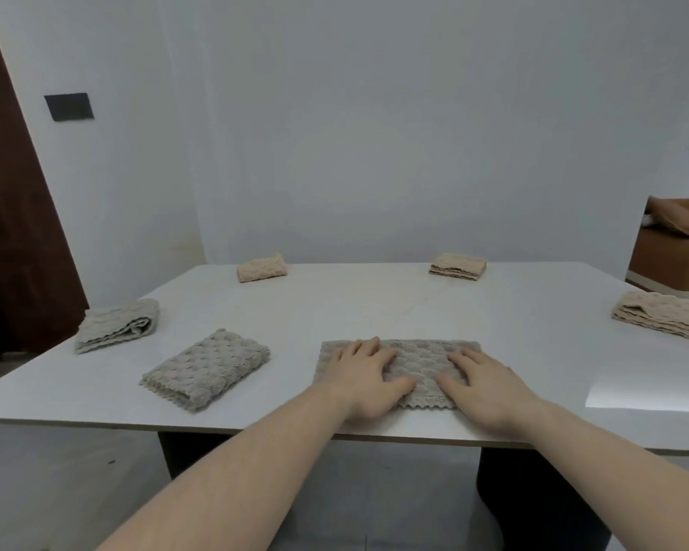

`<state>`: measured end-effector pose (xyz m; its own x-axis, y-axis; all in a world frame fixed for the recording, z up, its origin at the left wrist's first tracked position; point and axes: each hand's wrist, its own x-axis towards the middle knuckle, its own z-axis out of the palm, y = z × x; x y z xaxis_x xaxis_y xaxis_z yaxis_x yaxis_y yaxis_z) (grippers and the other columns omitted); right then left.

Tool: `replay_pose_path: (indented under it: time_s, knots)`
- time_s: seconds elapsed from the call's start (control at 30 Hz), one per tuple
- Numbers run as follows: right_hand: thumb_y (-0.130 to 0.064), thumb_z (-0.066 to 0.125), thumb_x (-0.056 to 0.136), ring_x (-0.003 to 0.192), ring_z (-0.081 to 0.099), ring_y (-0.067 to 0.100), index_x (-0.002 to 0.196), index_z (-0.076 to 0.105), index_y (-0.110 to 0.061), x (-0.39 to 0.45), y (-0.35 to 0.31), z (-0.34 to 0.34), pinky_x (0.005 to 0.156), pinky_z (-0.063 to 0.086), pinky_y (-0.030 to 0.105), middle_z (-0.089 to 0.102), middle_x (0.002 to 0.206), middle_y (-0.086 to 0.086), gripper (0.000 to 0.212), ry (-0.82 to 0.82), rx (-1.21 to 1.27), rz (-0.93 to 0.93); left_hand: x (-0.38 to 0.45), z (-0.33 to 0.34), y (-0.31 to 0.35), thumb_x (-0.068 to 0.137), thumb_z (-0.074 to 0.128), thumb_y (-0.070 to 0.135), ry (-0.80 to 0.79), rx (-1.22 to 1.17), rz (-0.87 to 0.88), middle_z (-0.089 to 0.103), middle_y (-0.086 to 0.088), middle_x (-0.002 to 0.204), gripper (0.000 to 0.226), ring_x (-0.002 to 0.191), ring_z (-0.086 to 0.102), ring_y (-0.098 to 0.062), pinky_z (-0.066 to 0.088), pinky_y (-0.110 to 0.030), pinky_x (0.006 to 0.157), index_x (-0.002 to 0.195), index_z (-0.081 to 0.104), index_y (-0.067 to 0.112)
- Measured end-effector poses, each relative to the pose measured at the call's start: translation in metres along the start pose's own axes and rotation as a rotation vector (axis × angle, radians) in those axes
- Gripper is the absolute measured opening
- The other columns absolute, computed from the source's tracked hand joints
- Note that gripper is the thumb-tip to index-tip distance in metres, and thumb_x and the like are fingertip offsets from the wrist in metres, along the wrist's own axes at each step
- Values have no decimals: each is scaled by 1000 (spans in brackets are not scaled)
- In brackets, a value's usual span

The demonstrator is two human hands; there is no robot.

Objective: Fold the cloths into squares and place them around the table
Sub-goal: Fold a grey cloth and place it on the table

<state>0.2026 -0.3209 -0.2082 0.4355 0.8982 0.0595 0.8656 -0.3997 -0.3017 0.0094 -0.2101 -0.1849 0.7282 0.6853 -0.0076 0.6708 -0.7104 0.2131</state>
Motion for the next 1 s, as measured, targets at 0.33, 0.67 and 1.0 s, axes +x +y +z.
replay_pose_path:
  time_s: [0.33,0.67,1.0]
  knots:
    - [-76,49,73,136,45,20,133,53,-45,48,12,-13,117,26,48,50,148,-12,68,-25,268,222,38,21,-12,89,21,83,38,8,-60,4,8,172,88,158,0,-19,-2,-48,127,163,9,38]
    - [-67,37,89,141,36,30,152,36,-18,67,4,15,115,27,45,42,153,9,81,276,25,373,40,25,-12,89,22,82,71,-7,-57,6,7,172,88,158,1,-21,-1,-48,128,163,11,37]
    - [-67,43,90,135,43,29,141,48,-15,60,6,8,112,31,41,52,144,7,73,276,104,344,26,11,-49,93,25,80,46,-35,-93,7,9,172,84,158,6,-15,2,-45,128,163,14,36]
